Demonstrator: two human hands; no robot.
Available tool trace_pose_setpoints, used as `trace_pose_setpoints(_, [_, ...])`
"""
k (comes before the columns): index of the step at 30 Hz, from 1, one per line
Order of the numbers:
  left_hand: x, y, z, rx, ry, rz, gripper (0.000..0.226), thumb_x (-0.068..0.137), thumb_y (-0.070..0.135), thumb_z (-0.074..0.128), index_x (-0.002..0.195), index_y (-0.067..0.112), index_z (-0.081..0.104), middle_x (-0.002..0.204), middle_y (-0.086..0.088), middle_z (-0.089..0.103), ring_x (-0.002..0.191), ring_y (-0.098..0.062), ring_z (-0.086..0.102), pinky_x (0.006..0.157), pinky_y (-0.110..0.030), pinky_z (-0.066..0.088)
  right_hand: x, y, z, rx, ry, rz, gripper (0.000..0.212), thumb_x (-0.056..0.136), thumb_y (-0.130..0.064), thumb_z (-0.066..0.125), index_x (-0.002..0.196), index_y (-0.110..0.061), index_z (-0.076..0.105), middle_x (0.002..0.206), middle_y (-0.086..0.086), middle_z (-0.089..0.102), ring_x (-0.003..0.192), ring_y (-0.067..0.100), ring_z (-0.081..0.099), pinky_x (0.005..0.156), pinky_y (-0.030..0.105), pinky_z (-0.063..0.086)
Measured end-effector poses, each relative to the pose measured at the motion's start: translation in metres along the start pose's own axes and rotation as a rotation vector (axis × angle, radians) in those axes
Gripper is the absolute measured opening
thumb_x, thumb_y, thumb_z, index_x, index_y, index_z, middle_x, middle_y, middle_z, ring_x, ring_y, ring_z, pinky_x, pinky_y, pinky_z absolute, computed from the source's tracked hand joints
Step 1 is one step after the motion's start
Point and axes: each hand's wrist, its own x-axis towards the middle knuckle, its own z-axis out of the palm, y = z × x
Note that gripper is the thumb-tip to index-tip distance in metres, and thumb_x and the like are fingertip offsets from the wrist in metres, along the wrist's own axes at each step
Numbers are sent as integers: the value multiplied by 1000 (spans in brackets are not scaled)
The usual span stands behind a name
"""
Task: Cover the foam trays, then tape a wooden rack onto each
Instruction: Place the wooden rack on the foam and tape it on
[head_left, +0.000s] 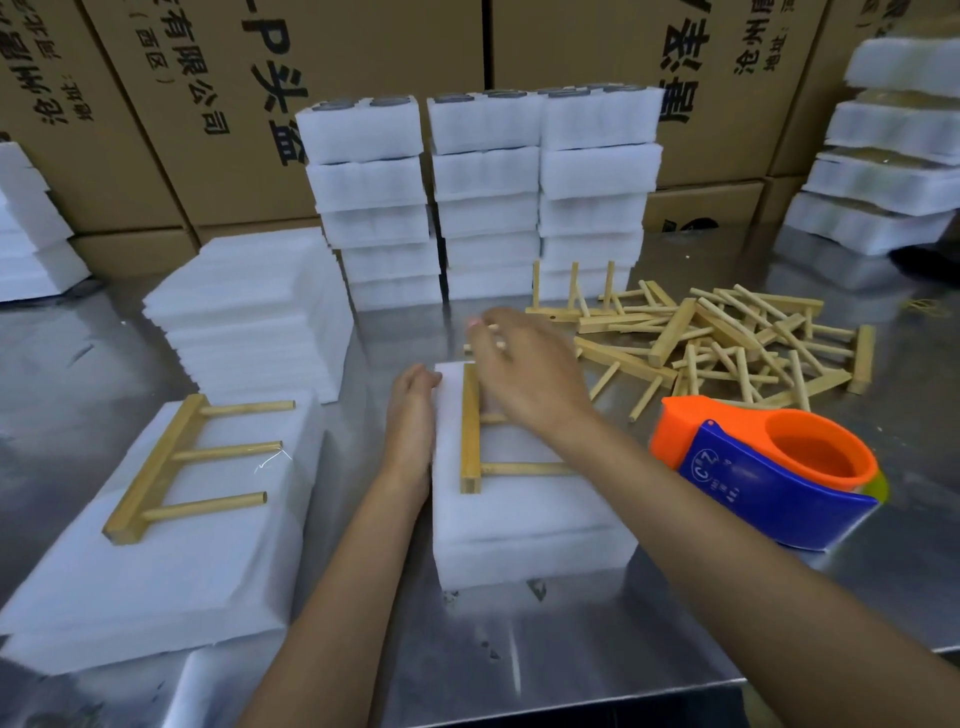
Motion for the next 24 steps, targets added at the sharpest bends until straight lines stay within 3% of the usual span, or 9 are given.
trace_pose_setpoints(2, [-12,-3,-3,-21,-49,-34,63,80,36,59,134,5,55,126,-18,65,113,-30,64,100,-46,49,-8,17,-27,-15,118,7,31,100,-33,40,101,-15,65,105,5,65,105,24,53,86,37,42])
trace_pose_setpoints(4, [-16,-5,-2,19,-80,-9,40,88,26,59,124,10,62,108,-5,74,96,-17,72,79,-31,56,-22,37,-56,-106,171,68,31,100,-31,38,93,-9,60,100,9,59,103,28,50,80,38,42])
trace_pose_setpoints(6, [-18,-1,3,38,-69,41,23,92,12,54,112,7,65,82,8,74,73,-4,71,58,-16,50,-39,55,-79,-282,152,178,33,100,-34,39,94,-7,57,101,12,56,103,30,48,78,40,44])
trace_pose_setpoints(10, [-27,1,19,-14,-52,59,11,92,6,52,99,9,59,63,13,66,55,1,63,44,-11,43,-83,84,-106,-726,189,392,59,98,-54,29,106,-3,57,108,22,61,101,40,56,85,46,45])
trace_pose_setpoints(14, [-25,5,30,-12,-78,24,18,93,7,52,107,7,63,71,10,71,65,-5,68,51,-13,48,-114,99,-95,-858,192,469,71,96,-57,13,87,-6,62,71,15,63,63,32,56,80,42,48])
trace_pose_setpoints(16, [-24,6,30,-31,-95,-36,27,93,14,54,116,3,62,92,-5,73,87,-21,71,72,-23,57,-112,103,-93,-747,329,428,65,101,-51,30,66,-4,60,54,14,54,51,31,51,70,41,48])
trace_pose_setpoints(19, [-23,11,26,-18,-92,-145,39,95,26,54,125,2,58,120,-25,60,116,-40,58,106,-42,44,-101,111,-104,-660,497,360,62,98,-42,40,56,-4,63,45,14,46,45,30,45,58,31,35])
trace_pose_setpoints(22, [-22,27,30,332,10,161,38,101,20,49,139,21,51,127,10,47,116,-7,43,88,-11,31,-85,118,-123,-515,625,352,60,97,-41,37,65,-4,70,51,19,55,51,34,49,60,31,29])
trace_pose_setpoints(24, [-33,47,40,475,-70,351,37,101,18,48,137,28,52,126,16,52,109,-3,47,81,-12,35,-74,112,-135,-455,695,286,58,97,-39,37,60,-4,65,48,11,45,51,27,40,56,28,24])
